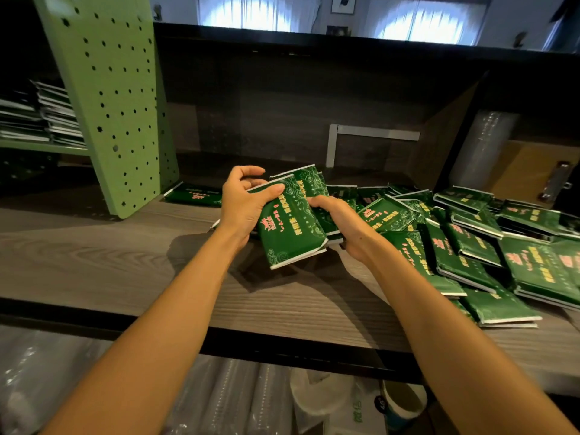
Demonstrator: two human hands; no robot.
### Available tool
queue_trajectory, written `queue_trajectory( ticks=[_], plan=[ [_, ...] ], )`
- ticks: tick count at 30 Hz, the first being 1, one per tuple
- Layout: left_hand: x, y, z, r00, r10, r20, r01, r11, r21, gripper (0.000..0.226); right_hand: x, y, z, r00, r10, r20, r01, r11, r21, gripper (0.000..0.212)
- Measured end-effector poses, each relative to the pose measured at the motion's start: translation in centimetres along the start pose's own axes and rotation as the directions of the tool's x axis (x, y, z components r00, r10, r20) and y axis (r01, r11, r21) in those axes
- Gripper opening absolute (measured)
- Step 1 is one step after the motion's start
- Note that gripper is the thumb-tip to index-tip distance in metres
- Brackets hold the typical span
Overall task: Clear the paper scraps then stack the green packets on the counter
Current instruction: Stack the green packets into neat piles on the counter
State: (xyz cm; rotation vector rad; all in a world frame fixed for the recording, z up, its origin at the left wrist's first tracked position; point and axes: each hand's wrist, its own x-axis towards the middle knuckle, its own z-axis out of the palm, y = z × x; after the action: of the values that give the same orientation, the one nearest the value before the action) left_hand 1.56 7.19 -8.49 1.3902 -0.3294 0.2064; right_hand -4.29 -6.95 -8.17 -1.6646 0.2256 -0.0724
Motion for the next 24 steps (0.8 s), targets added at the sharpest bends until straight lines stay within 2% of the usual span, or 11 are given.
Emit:
queue_trajectory(
  ticks=[2, 3, 9, 11, 13, 15, 17, 19, 20, 22, 24],
  plan=[
    [0.0, -0.3, 0.4, 0.998, 0.056, -0.042, -0.056, 0.998, 0.018, 0.04, -0.3, -0.1, 0.1, 0.999, -0.012, 0.041, 0.01, 0.999, 0.039, 0.037],
    [0.1, -0.5, 0.4, 0.995, 0.076, -0.061, -0.075, 0.997, 0.028, 0.04, -0.2, 0.0, -0.1, 0.998, -0.006, 0.07, 0.003, 0.999, 0.038, 0.031],
    [0.4, -1.0, 0.9, 0.989, 0.124, -0.079, -0.12, 0.992, 0.046, 0.032, -0.1, 0.0, -0.3, 0.994, 0.047, 0.102, -0.048, 0.999, 0.006, 0.032],
    [0.7, -0.7, 0.7, 0.979, 0.12, -0.165, -0.108, 0.991, 0.078, 0.02, -0.1, 0.0, -0.5, 0.997, 0.057, 0.053, -0.059, 0.998, 0.03, 0.033],
    [1.1, -0.7, -0.2, 0.951, 0.109, -0.29, -0.042, 0.973, 0.228, 0.018, 0.0, 0.1, -0.9, 0.998, 0.066, -0.005, -0.065, 0.995, 0.081, 0.026],
    [1.6, -1.3, -1.4, 0.942, 0.057, -0.331, 0.134, 0.84, 0.527, 0.025, 0.1, 0.0, -1.1, 0.994, 0.068, -0.085, -0.056, 0.989, 0.138, 0.037],
    [1.6, -1.8, -2.1, 0.961, -0.103, -0.256, 0.268, 0.566, 0.78, 0.045, 0.4, 0.2, -1.4, 0.984, 0.077, -0.161, -0.05, 0.985, 0.163, 0.073],
    [1.2, -2.1, -2.2, 0.946, -0.255, -0.2, 0.28, 0.33, 0.902, 0.072, 0.8, 0.5, -1.7, 0.979, 0.07, -0.193, -0.034, 0.983, 0.183, 0.089],
    [1.1, -2.2, -2.2, 0.94, -0.284, -0.188, 0.265, 0.264, 0.927, 0.081, 1.0, 0.6, -1.8, 0.979, 0.064, -0.195, -0.027, 0.982, 0.189, 0.093],
    [1.1, -2.2, -2.2, 0.939, -0.295, -0.175, 0.248, 0.231, 0.941, 0.089, 0.8, 0.5, -1.8, 0.978, 0.07, -0.196, -0.033, 0.982, 0.187, 0.096],
    [1.2, -2.0, -2.2, 0.95, -0.274, -0.146, 0.228, 0.294, 0.928, 0.088, 0.7, 0.4, -1.7, 0.98, 0.065, -0.19, -0.032, 0.984, 0.175, 0.089]
  ],
)
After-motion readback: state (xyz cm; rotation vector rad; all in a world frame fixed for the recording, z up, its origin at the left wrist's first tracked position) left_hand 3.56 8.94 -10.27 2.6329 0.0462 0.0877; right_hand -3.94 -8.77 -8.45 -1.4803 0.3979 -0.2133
